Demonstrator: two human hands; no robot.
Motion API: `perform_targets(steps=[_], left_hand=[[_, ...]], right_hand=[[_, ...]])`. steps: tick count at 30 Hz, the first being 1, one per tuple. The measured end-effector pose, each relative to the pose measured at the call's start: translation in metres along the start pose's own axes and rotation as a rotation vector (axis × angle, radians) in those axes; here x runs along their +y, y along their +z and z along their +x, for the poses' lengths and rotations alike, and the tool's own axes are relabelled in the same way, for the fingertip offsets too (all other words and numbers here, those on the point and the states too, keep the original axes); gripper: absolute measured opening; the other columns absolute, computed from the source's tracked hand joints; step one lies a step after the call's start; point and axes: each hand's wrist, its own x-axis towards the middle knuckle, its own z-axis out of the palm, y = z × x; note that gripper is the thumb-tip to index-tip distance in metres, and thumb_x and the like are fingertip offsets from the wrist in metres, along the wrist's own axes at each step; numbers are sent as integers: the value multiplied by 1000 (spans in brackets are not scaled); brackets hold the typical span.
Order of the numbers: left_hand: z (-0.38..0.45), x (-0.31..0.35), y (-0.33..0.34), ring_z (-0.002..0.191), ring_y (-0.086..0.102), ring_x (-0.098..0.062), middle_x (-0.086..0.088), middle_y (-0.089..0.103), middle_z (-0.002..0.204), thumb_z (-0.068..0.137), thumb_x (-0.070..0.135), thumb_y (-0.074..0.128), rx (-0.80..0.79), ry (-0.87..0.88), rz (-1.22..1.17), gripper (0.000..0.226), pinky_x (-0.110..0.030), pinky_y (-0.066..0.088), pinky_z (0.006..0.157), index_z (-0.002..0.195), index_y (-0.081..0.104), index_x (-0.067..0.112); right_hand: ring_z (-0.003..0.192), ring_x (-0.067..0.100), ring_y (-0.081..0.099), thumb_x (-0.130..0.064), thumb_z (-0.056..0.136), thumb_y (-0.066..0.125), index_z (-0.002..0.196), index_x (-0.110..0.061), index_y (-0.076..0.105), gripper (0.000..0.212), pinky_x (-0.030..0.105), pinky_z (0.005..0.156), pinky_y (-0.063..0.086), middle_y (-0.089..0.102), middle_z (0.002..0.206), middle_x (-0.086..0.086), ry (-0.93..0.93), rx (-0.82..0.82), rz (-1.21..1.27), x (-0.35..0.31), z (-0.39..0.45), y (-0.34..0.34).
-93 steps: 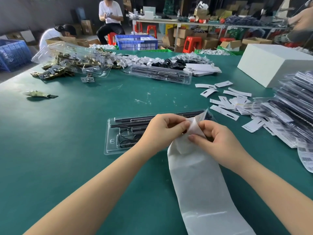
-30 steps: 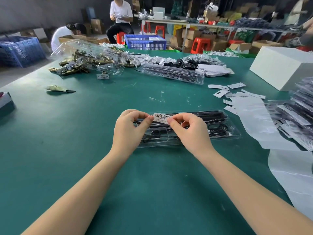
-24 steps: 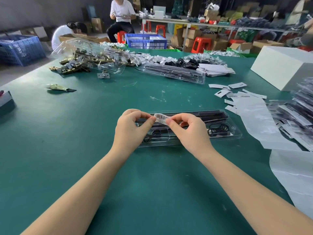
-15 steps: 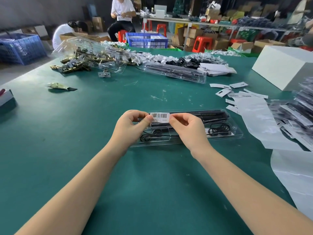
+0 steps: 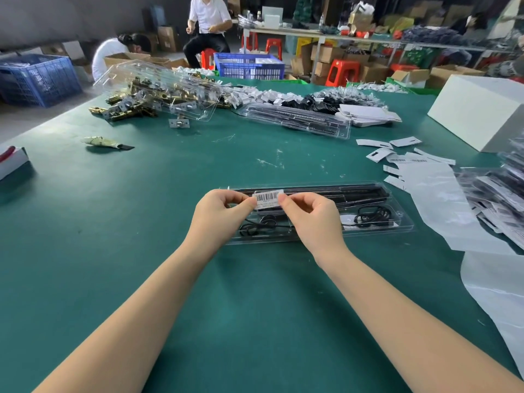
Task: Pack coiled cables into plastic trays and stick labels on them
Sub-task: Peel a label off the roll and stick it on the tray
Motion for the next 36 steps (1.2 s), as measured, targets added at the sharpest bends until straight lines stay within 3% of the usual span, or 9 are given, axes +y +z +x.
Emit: perform_targets(steps=[6,14,19,22,24,26,28,31,36], left_hand=[[-8,-4,-1,56,53,-5,14,57,54,78,44,64,69,-28,474,19,-24,36,55,64,64,32],[-10,-5,3,62,52,-2,12,54,58,78,41,65,85,33,565,18,-26,36,58,65,63,29],[-13,-6,7,63,51,-11,13,51,61,78,35,65,90,103,616,18,-28,39,61,63,58,29],[-14,-4,11,89,57,-23,5,59,91,81,34,64,79,141,671,9,-34,45,75,82,58,26],[-15,-4,13,99,58,-22,5,60,108,87,33,58,90,214,770,20,-34,45,82,104,61,24],[-17,-2,17,105,59,-15,11,61,116,92,25,49,8,354,1014,23,-27,43,80,111,62,28],[-21,-3,19,107,60,-13,12,60,119,92,19,45,-79,395,1133,27,-26,40,72,112,59,30],[-30,-8,22,122,50,-12,10,51,133,95,32,41,-125,367,1169,32,-29,45,78,124,51,22],[-23,-17,23,146,19,-13,6,24,157,98,55,32,-138,281,1133,63,-33,38,103,149,26,20]], right_hand=[[85,11,59,-52,85,64,67,-30,65,29,33,85,28,65,68,-18,-21,-2,-385,5,-10,5],[96,12,53,-53,82,65,68,-31,66,26,30,85,21,65,75,-17,-66,58,-437,12,-15,12],[95,14,48,-52,80,65,69,-31,61,24,30,80,17,58,82,-14,-79,80,-542,14,-14,15],[91,17,48,-50,78,66,89,-30,54,25,33,80,25,52,91,-12,-77,99,-621,10,-12,14],[101,20,50,-43,85,61,111,-34,60,27,35,82,31,55,109,-8,-215,37,-701,9,-13,13],[115,24,49,-37,94,52,124,-39,62,31,35,91,34,56,125,-4,-408,-106,-818,12,-19,11],[130,27,39,-45,96,46,133,-43,55,37,38,101,29,50,139,1,-435,-176,-925,17,-24,3],[137,29,28,-62,92,36,142,-36,43,57,41,106,28,36,151,5,-301,-126,-1094,28,-22,-25],[127,37,41,-69,88,37,138,-22,46,69,45,103,37,45,142,15,262,68,-1051,43,3,-113]])
